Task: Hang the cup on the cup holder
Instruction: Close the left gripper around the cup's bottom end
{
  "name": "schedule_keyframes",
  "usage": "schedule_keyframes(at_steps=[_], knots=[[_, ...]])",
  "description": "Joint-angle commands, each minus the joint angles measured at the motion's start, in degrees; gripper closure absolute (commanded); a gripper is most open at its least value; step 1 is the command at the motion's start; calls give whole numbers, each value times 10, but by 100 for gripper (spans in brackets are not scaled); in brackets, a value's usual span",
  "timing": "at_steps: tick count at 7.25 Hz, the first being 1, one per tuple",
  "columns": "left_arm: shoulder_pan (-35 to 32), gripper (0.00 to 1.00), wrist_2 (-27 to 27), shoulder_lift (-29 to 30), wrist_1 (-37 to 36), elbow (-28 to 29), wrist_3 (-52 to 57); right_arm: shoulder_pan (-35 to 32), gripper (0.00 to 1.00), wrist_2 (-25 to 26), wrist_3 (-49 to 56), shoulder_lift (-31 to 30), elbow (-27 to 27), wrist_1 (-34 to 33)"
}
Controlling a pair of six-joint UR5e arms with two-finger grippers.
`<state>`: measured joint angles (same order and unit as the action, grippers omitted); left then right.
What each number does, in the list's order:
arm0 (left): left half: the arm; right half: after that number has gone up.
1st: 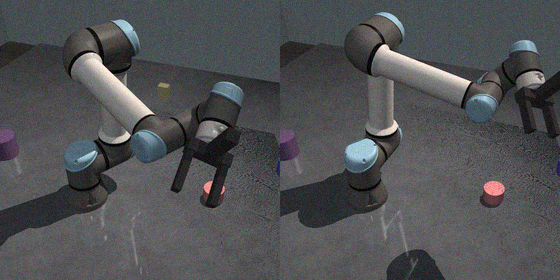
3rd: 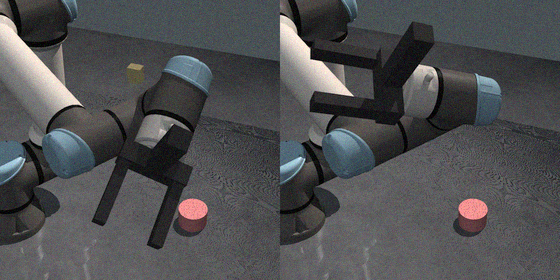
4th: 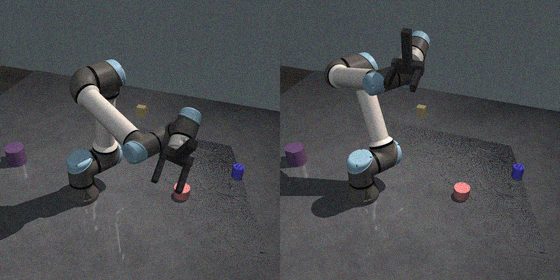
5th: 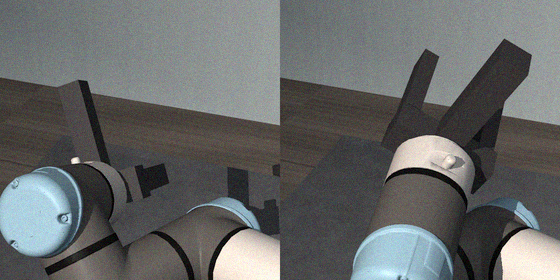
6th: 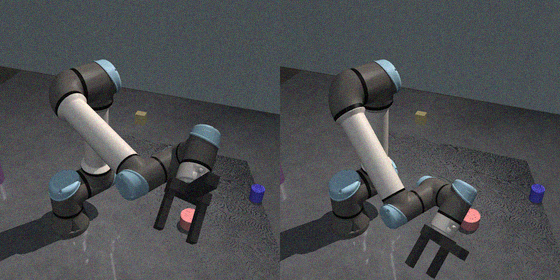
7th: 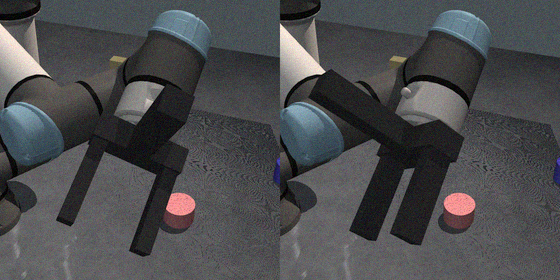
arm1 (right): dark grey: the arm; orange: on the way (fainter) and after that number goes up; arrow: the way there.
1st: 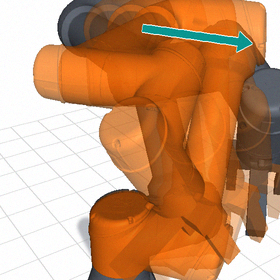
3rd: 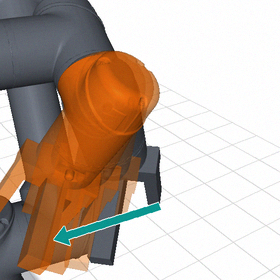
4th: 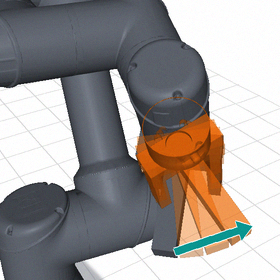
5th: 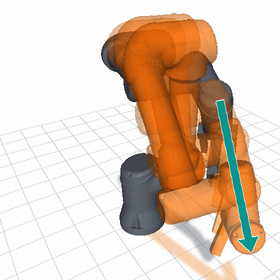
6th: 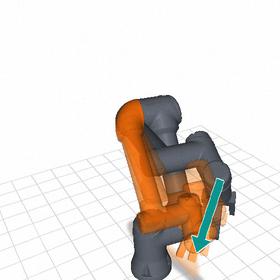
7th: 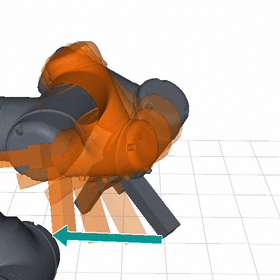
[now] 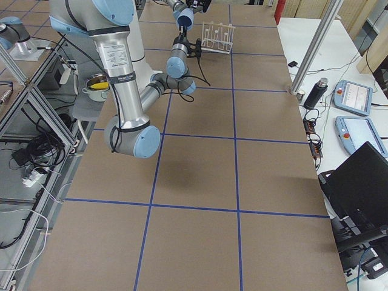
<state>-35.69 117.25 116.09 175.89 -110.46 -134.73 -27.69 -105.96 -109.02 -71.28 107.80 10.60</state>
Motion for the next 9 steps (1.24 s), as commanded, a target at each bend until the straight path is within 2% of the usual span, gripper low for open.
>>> schedule_keyframes(at_steps=[1,4,9], knots=[[0,3,0,0,1,-4,1,0,100,1,0,0,0,0],[1,3,0,0,1,-11,0,0,100,1,1,-1,0,0],[8,13,0,-1,1,-10,8,-1,100,7,1,-2,1,0]])
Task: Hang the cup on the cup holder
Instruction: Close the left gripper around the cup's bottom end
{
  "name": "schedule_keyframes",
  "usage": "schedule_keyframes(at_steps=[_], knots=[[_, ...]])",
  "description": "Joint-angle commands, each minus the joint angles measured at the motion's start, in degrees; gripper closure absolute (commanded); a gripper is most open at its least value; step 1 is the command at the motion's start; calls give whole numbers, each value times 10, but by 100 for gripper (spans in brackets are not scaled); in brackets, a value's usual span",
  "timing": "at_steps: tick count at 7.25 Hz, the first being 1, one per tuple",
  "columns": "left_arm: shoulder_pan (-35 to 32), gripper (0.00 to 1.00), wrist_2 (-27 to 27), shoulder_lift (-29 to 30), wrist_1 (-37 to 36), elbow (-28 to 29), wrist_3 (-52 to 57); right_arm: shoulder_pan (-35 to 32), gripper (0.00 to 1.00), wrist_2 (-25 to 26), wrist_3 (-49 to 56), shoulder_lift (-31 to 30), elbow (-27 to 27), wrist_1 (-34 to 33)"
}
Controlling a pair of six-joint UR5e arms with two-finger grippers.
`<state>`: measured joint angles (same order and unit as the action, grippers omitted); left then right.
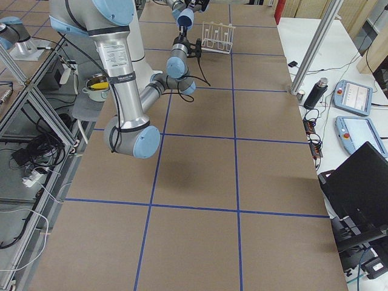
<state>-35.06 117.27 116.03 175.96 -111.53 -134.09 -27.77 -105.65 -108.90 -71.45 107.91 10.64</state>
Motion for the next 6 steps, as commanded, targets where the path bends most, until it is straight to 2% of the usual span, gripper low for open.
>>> schedule_keyframes(at_steps=[1,3,4,5,6], knots=[[3,14,1,0,0,0,2,-1,100,4,0,0,0,0],[3,14,1,0,0,-1,2,-1,100,4,0,-1,0,0],[3,23,1,0,0,-1,2,-1,100,4,0,-2,0,0],[3,67,1,0,0,-3,-3,-1,95,16,-2,-1,-2,1],[5,100,2,-7,1,-6,-8,0,1,37,-3,-7,-3,9]])
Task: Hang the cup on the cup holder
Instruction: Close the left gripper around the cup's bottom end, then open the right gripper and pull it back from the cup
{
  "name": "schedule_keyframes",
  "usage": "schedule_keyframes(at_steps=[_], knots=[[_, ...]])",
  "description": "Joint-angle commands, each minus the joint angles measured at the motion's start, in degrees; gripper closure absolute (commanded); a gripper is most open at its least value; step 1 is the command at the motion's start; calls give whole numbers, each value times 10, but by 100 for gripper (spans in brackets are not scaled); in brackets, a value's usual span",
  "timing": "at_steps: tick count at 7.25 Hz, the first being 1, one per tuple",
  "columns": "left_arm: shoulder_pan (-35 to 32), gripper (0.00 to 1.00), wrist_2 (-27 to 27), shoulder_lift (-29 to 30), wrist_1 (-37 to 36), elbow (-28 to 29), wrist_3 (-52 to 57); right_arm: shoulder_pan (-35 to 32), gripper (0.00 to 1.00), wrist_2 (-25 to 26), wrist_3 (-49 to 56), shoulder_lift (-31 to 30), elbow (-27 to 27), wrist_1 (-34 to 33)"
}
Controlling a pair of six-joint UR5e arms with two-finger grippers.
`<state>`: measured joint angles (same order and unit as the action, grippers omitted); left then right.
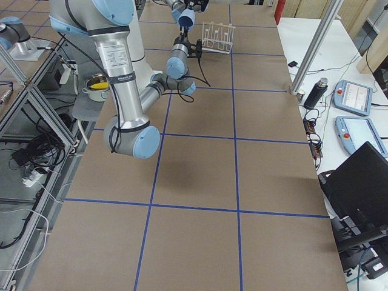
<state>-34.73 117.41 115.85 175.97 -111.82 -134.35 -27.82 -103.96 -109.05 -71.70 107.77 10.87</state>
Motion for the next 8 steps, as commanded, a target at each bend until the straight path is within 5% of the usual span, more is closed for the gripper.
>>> schedule_keyframes(at_steps=[1,6,8], knots=[[3,100,1,-5,1,-7,-6,0,0,28,-5,-6,-11,43],[-17,100,2,-17,-11,-8,13,-44,0,17,8,-90,-18,59],[-60,100,6,-49,-43,0,84,-166,0,-80,95,-113,-96,43]])
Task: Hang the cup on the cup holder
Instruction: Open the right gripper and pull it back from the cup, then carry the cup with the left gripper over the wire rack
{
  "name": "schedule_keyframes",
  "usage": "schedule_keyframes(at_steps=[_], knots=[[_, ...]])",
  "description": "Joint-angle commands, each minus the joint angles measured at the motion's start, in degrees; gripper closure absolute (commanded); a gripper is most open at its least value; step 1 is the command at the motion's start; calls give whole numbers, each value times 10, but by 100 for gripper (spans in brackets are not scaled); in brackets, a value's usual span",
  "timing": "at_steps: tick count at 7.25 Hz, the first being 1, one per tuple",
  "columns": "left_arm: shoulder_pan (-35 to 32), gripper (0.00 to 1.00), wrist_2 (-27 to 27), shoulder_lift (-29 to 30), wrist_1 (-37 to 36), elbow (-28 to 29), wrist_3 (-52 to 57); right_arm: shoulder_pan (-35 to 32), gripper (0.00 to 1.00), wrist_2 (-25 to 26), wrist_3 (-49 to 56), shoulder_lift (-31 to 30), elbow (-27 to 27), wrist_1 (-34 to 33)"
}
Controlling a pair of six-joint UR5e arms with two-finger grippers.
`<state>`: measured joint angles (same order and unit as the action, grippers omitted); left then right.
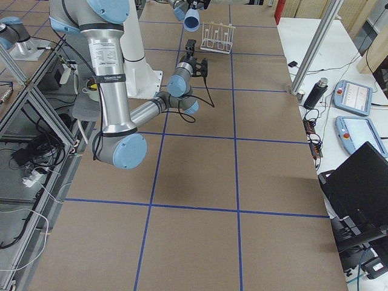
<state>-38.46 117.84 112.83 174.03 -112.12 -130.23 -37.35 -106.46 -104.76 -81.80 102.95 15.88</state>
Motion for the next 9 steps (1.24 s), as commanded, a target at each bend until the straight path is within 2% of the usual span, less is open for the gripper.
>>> schedule_keyframes(at_steps=[1,2,3,6,8,9], knots=[[-44,100,32,-19,-84,3,94,-133,0,-87,108,-9,-86,-45],[-73,100,66,-19,-159,2,156,-165,0,-89,281,-9,-106,-116],[-96,100,84,-20,-231,-1,225,-197,0,-91,434,-12,-108,-216],[-150,100,103,-20,-406,-7,378,-292,0,-149,660,0,-103,-510],[-180,100,107,-19,-593,-33,555,-340,0,-148,885,-1,-101,-685],[-189,100,101,-19,-689,-48,649,-366,0,-153,962,0,-101,-763]])
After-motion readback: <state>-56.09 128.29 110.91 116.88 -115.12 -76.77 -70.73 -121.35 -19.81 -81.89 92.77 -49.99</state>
